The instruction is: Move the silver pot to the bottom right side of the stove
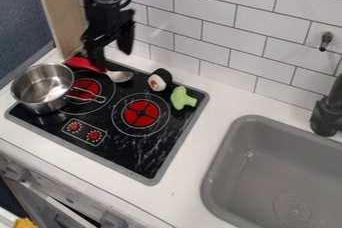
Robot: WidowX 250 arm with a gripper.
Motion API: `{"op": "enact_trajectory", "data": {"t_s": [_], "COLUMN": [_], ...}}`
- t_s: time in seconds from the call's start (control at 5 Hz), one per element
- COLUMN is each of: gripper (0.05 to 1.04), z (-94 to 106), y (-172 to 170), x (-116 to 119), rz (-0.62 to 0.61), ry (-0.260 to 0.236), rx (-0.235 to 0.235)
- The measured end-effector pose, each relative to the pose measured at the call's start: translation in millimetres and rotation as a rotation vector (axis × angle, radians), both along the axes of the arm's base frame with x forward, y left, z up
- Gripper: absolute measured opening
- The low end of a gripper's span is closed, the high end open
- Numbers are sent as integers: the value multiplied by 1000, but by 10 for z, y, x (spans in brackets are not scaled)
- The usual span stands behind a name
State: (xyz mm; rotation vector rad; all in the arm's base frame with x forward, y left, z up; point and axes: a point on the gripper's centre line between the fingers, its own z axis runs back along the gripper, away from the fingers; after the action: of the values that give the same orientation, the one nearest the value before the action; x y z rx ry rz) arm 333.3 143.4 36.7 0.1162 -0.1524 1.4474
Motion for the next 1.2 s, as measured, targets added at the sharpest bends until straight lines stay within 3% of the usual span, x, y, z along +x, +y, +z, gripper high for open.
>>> {"op": "enact_trajectory", "data": {"t_s": [0.2,0.4,0.6,0.8,1.2], "gripper": [1001,1001,1001,1001,1000], "z": [66,73,45,4,-337], "y": [208,292,509,727,755], "x": [-320,-573,-800,-937,-994], "rz": [181,303,457,571,551], "ry": [-12,19,6,-11,30], "rx": [3,-28,-83,-24,-44]}}
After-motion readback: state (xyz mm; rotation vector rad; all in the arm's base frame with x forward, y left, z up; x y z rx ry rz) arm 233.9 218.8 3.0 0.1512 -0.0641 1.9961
